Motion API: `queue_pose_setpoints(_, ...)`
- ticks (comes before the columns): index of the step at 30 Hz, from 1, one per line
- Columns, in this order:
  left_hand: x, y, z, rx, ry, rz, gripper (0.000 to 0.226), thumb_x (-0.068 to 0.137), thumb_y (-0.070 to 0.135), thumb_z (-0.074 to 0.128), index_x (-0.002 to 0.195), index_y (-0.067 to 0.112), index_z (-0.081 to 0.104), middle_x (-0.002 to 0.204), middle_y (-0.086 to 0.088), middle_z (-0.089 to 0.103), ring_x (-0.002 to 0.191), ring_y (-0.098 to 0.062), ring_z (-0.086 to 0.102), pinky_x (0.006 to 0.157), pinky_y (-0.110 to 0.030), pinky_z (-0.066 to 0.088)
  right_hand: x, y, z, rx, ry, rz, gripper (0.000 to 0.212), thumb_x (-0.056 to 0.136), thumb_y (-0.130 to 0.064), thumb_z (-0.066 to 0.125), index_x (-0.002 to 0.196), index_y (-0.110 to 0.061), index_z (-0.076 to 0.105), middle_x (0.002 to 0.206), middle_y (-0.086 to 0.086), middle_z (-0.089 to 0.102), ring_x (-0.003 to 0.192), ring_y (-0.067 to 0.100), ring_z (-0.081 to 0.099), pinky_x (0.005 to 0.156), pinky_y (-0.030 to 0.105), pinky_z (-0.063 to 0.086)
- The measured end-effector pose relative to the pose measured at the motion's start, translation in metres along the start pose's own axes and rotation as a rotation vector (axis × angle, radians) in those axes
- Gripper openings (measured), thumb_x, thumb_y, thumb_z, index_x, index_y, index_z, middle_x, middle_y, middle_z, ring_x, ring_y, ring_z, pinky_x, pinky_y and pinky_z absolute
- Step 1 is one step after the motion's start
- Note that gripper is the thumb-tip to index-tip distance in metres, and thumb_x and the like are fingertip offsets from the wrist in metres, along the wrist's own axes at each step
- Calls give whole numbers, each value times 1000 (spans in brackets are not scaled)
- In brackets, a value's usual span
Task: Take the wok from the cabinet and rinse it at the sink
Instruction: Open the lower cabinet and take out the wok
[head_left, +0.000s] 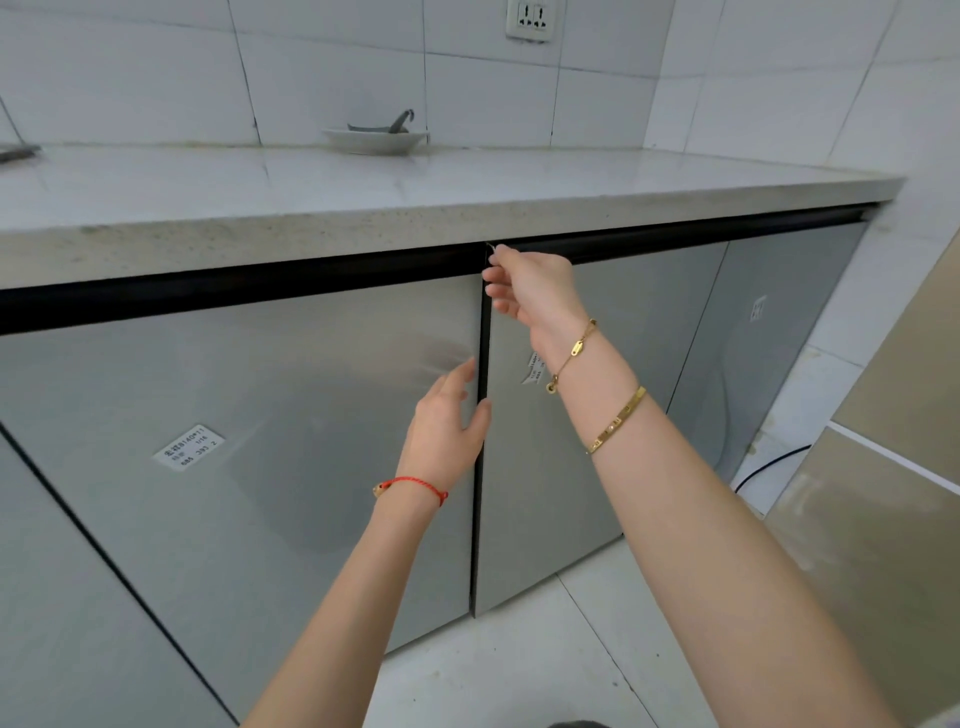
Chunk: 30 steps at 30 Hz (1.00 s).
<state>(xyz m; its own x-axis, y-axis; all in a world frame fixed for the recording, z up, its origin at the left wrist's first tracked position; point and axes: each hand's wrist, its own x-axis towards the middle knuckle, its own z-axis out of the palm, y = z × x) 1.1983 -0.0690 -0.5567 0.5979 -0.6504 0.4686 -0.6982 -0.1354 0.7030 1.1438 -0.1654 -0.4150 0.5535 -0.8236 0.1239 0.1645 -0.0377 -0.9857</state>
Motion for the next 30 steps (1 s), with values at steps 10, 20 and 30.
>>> queue_pose_setpoints(10,2,0,10,-54,-17,-10,46,96,17,54,141,16,48,131,-2,60,121,-17,55,98,-31,47,-1,8,-3,115,60,-6,24,95,-18,61,72,-11,64,67,1,62,57,9,56,54,17,48)
queue_pose_setpoints(20,-12,7,14,-141,-94,112,28,95,14,58,122,16,52,110,3,60,102,-10,58,88,-17,43,-36,1,-28,52,171,-51,23,86,-24,72,68,-12,64,59,-3,57,49,6,49,49,15,45)
queue_pose_setpoints(30,-39,49,42,-324,-174,262,25,88,7,68,88,25,50,90,20,68,91,6,68,82,-8,48,-87,-16,-97,-387,281,-209,39,84,-35,63,56,-11,48,55,7,41,55,15,39,61,27,37)
